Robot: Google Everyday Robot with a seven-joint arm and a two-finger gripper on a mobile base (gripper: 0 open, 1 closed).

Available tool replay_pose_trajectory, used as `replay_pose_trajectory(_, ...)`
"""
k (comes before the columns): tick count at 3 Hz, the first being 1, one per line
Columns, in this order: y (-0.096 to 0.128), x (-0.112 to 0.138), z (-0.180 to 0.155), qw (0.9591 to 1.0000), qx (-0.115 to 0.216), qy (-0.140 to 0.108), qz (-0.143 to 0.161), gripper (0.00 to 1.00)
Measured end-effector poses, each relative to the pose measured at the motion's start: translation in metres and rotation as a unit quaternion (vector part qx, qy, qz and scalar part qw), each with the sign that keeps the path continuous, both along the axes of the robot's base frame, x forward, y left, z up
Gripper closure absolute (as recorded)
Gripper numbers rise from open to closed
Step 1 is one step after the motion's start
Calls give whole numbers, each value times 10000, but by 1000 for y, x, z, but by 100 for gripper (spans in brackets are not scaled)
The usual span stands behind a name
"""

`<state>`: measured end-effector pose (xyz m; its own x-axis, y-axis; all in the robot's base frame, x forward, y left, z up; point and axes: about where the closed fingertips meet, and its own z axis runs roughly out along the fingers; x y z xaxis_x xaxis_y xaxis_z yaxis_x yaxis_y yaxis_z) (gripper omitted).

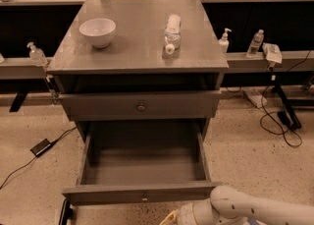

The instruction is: Close middle drawer

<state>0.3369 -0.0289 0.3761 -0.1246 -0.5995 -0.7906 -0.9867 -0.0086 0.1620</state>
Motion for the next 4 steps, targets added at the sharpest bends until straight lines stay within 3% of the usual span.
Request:
replay_pose_trajectory(1, 5, 16, 0, 9997, -136, -199, -107, 100)
replay_pose_trajectory(3, 12, 53, 0, 9977, -471, -401, -281, 100)
replay_pose_trajectory(4, 1, 77, -1, 9973, -334, -464, -471, 100)
